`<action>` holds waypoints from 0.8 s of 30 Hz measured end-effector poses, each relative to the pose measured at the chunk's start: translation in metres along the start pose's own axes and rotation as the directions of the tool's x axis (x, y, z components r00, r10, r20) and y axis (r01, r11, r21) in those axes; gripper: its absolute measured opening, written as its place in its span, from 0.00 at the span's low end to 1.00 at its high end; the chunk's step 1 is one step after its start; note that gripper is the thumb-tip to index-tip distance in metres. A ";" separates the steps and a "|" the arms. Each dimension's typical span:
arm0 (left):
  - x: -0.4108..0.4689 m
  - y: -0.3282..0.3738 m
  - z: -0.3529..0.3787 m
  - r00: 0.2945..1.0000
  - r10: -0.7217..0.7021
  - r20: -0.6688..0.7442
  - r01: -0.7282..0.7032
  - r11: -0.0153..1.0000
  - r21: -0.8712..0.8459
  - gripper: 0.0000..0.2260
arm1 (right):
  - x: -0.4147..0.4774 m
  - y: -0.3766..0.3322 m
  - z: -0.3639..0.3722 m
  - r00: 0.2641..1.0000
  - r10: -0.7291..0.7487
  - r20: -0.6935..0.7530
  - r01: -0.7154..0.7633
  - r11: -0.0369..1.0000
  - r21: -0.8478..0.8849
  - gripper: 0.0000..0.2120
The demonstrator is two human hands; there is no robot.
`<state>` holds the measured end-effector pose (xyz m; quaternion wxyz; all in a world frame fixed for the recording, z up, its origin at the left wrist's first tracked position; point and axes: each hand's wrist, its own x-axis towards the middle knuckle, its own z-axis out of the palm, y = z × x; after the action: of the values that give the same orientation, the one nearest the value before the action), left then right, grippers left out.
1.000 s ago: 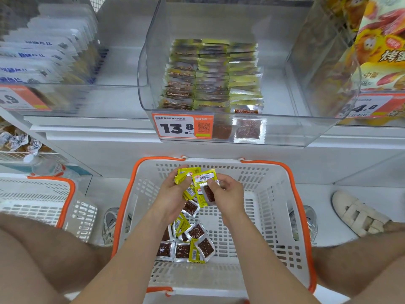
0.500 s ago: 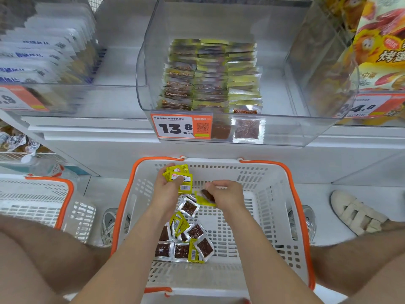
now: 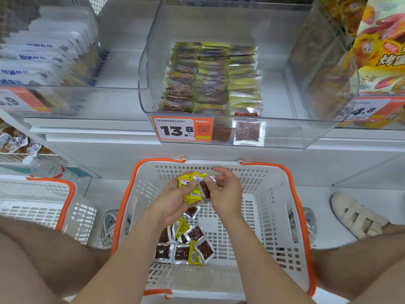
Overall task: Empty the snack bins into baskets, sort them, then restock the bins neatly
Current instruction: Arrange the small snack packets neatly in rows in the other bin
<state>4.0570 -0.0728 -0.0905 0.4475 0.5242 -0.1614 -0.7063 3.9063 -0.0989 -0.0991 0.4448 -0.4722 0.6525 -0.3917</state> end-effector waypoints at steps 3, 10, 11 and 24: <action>0.001 0.002 -0.002 1.000 0.010 -0.002 -0.010 1.000 0.014 0.17 | 0.004 0.007 -0.003 0.999 0.022 0.023 -0.016 0.964 -0.267 0.18; -0.002 0.000 -0.006 1.000 0.023 -0.021 -0.017 0.975 0.222 0.17 | -0.004 -0.003 -0.010 0.928 -0.373 0.010 0.368 0.909 -0.196 0.09; -0.004 0.002 -0.006 1.000 0.020 0.006 -0.021 0.980 0.199 0.17 | -0.008 -0.002 -0.008 0.897 -0.428 0.111 0.442 0.869 -0.222 0.09; -0.013 0.016 -0.009 0.995 0.047 0.091 -0.048 0.999 0.012 0.17 | -0.010 -0.003 -0.011 0.929 -0.134 0.344 0.232 0.938 -0.259 0.27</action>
<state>4.0728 -0.0688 -0.0754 0.4525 0.4909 -0.1991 -0.7173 3.8981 -0.0893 -0.0907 0.4305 -0.6502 0.5749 -0.2478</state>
